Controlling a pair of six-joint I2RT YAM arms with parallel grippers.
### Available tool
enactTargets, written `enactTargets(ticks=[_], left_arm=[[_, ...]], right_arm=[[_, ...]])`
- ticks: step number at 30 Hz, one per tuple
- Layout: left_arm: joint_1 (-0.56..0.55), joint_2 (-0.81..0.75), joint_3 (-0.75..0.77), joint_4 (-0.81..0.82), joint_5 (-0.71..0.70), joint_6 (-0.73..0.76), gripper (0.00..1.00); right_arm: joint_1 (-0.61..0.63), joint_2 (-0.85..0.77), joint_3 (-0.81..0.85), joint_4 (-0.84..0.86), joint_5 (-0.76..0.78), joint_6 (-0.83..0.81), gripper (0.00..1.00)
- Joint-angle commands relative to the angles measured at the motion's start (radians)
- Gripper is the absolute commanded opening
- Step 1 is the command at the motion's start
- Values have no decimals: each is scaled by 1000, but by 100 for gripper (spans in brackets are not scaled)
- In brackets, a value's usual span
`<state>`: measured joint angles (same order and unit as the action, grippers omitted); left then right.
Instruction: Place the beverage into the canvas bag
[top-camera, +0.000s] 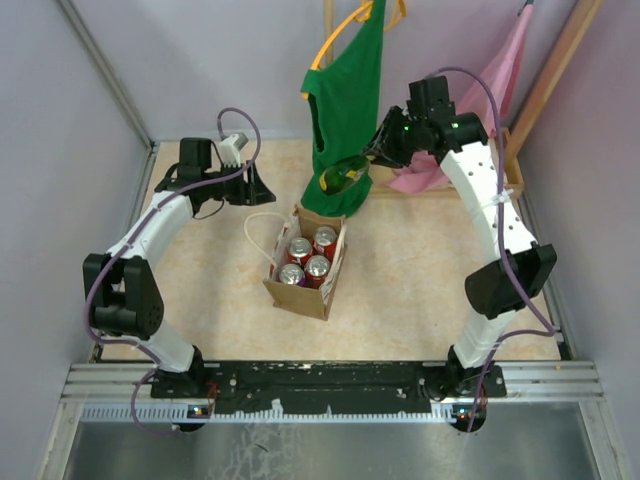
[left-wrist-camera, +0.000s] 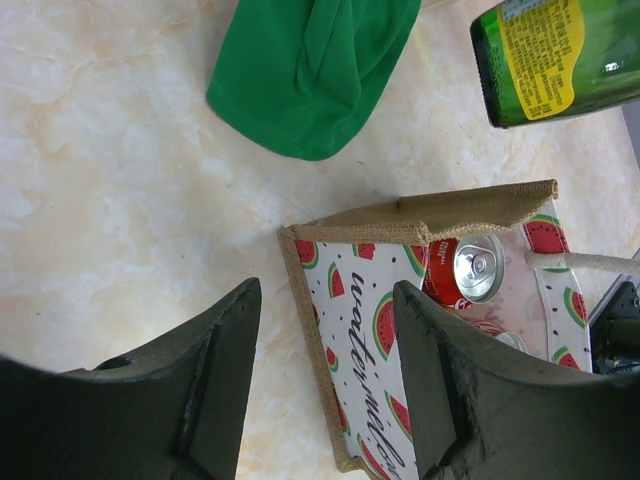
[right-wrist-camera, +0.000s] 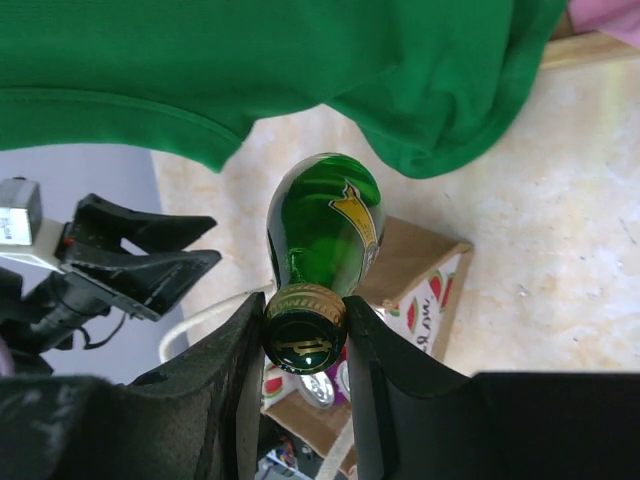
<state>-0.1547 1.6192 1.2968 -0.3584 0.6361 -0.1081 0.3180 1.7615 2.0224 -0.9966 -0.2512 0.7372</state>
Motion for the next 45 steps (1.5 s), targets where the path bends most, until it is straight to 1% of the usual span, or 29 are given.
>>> enactTargets(ticks=[1,7,9,18,24,34,45], left_arm=[[-2,-32,-14,15,6,2,62],[-2,-30,-16,15,10,2,62],[-2,-29,-14,15,11,2,62],[-2,-22,-5,16,11,2,62],[-3,-19,-4,13,12,0,62],[-3,-20,-7,9,12,-7,62],[-3,-24,-14,4,17,-10,62]], right_arm=[[-1,-80,6,241,-121,85,0],[-1,-100,-57,296,-172,130,0],[0,-135,-77,311,-188,139,0],[4,-194,-186,415,-279,198,0],[12,-218,-221,433,-320,207,0],[59,-255,-263,418,-369,202,0],[112,-313,-344,422,-372,219,0]])
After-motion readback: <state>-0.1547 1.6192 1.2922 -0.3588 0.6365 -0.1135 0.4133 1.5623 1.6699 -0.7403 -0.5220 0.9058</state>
